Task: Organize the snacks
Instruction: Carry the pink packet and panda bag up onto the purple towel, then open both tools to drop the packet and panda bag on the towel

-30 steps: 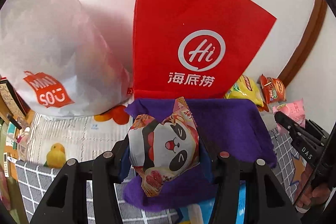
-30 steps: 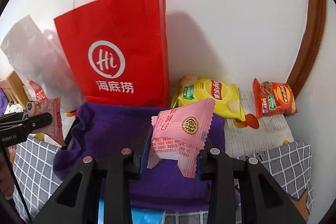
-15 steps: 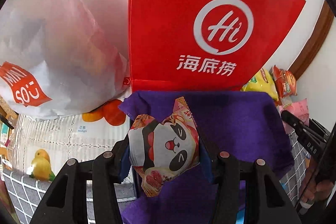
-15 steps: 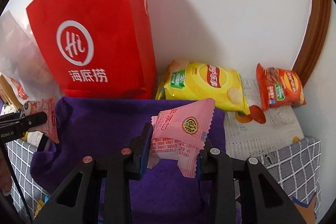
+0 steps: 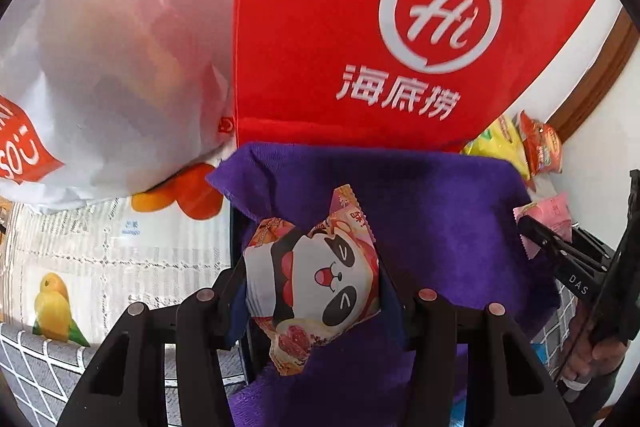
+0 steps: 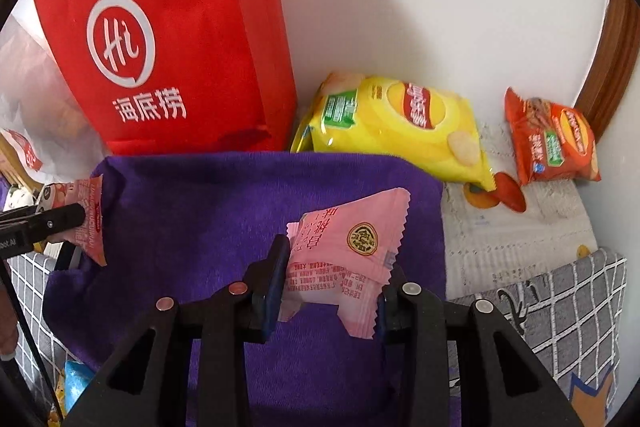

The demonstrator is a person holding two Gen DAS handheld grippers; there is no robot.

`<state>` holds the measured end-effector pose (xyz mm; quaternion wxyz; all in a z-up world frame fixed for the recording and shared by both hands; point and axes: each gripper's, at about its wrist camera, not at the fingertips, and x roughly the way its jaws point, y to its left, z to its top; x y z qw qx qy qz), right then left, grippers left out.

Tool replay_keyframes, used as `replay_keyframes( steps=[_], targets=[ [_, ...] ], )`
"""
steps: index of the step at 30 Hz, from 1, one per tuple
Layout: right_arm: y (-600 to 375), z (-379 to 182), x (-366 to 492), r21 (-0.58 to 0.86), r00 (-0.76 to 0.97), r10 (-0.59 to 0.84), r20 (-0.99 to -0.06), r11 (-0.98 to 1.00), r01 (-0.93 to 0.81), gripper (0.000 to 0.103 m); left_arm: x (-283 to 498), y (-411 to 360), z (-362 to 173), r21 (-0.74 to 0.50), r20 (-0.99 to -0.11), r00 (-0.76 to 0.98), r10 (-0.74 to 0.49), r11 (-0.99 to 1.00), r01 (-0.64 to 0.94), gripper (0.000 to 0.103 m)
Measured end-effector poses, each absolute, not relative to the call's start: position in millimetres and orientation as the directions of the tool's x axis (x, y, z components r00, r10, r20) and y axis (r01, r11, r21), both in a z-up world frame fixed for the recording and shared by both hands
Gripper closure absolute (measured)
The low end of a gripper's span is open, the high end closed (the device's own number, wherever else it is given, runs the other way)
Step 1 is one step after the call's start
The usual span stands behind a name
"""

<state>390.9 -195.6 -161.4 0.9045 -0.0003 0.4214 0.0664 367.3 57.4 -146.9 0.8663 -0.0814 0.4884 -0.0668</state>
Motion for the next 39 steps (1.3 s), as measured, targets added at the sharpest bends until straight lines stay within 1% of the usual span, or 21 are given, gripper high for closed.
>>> replay_keyframes(
  steps=[3, 10, 22, 24, 28, 29, 30, 31, 34, 35, 37, 39],
  targets=[
    [-193, -167, 393, 0.048, 0.621, 0.119, -0.774, 0.99, -0.13, 0.066, 370, 52, -154, -0.221, -0.844, 0.491, -0.214, 0.974, 0.046, 0.052],
    [-190, -181, 397, 0.035, 0.585, 0.112, -0.803, 0.989, -0.141, 0.066, 374, 39, -163, -0.208, -0.856, 0.471, -0.214, 0.976, 0.064, 0.052],
    [-186, -187, 400, 0.019, 0.577, 0.106, -0.81, 0.988, -0.155, 0.064, 377, 35, -168, -0.209, -0.861, 0.459, -0.221, 0.975, 0.077, 0.052],
    [-188, -186, 400, 0.024, 0.576, 0.11, -0.81, 0.988, -0.155, 0.061, 376, 36, -167, -0.211, -0.859, 0.459, -0.225, 0.974, 0.081, 0.052],
    [-190, -184, 400, 0.019, 0.58, 0.105, -0.808, 0.988, -0.152, 0.051, 375, 36, -165, -0.227, -0.856, 0.454, -0.248, 0.969, 0.101, 0.05],
    [-190, -182, 399, 0.018, 0.584, 0.105, -0.805, 0.988, -0.153, 0.048, 374, 36, -164, -0.231, -0.854, 0.453, -0.255, 0.967, 0.108, 0.044],
    [-189, -180, 397, 0.019, 0.587, 0.108, -0.802, 0.988, -0.156, 0.046, 374, 34, -163, -0.232, -0.853, 0.452, -0.26, 0.966, 0.117, 0.04],
    [-189, -178, 396, 0.018, 0.591, 0.11, -0.799, 0.987, -0.16, 0.041, 374, 33, -161, -0.231, -0.851, 0.455, -0.261, 0.965, 0.122, 0.033],
    [-183, -166, 388, -0.014, 0.62, 0.107, -0.777, 0.982, -0.187, 0.034, 370, 32, -151, -0.223, -0.835, 0.489, -0.254, 0.967, 0.122, 0.023],
    [-181, -161, 386, -0.027, 0.633, 0.103, -0.768, 0.981, -0.192, 0.029, 369, 32, -148, -0.223, -0.829, 0.496, -0.256, 0.967, 0.126, 0.021],
    [-175, -149, 374, -0.043, 0.662, 0.099, -0.743, 0.98, -0.195, 0.023, 366, 32, -140, -0.219, -0.822, 0.509, -0.257, 0.966, 0.134, 0.02],
    [-173, -137, 367, -0.053, 0.688, 0.096, -0.72, 0.98, -0.192, 0.021, 363, 32, -134, -0.216, -0.817, 0.518, -0.254, 0.967, 0.133, 0.02]
  ],
)
